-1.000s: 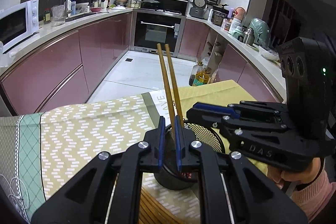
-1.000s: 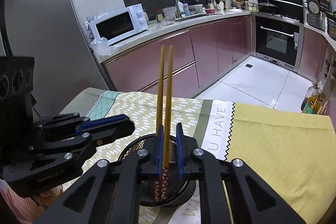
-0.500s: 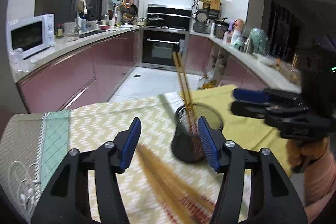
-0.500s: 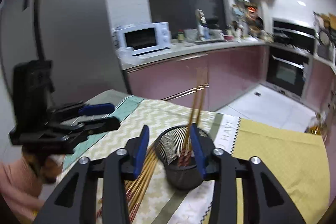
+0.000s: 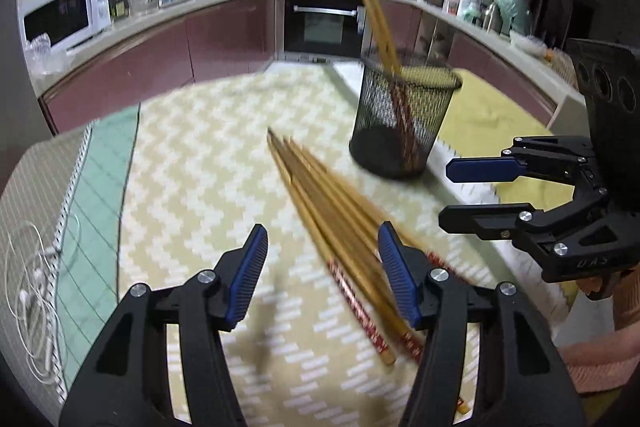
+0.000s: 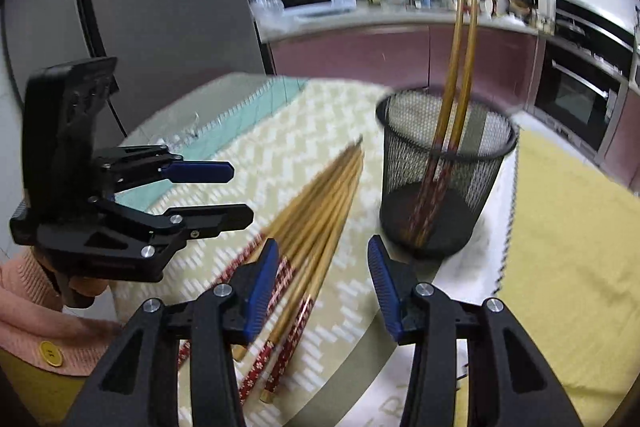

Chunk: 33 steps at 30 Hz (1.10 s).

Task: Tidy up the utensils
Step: 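Lower the chopstick into the cup and open the right gripper, then grasp another chopstick from the pile with the right gripper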

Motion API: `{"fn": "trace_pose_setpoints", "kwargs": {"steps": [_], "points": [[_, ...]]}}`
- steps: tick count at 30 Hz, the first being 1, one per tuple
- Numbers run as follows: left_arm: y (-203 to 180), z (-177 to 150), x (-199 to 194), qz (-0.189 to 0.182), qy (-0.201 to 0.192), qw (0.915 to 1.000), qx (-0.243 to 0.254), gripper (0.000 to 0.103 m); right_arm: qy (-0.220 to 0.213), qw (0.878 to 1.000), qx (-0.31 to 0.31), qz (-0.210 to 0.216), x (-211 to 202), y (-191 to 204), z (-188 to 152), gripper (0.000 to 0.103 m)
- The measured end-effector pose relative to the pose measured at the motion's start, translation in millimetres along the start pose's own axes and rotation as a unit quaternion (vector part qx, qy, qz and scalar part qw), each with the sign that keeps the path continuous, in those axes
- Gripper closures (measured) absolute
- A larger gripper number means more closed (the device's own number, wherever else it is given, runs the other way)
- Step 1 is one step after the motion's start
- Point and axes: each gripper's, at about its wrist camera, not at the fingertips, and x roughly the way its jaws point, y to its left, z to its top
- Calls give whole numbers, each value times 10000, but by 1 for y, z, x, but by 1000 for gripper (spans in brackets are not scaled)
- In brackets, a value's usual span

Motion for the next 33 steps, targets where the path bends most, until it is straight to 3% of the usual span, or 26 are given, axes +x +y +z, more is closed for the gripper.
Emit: {"fn": "trace_pose_setpoints", "kwargs": {"steps": [9, 21, 25, 33], "points": [[2, -9, 15, 88, 283, 9995, -103, 49, 305, 9990, 317, -100, 24, -7, -11, 59], [3, -11, 24, 159, 398, 9990, -140, 48, 411, 9985, 228, -272, 31, -5, -13, 60], [6, -11, 25, 178, 434, 9988, -165, 56, 448, 9981, 198, -367, 34, -4, -11, 61], [8, -11, 27, 179, 486, 9985, -152, 59, 580, 9966, 52, -587, 37, -2, -10, 67]]}}
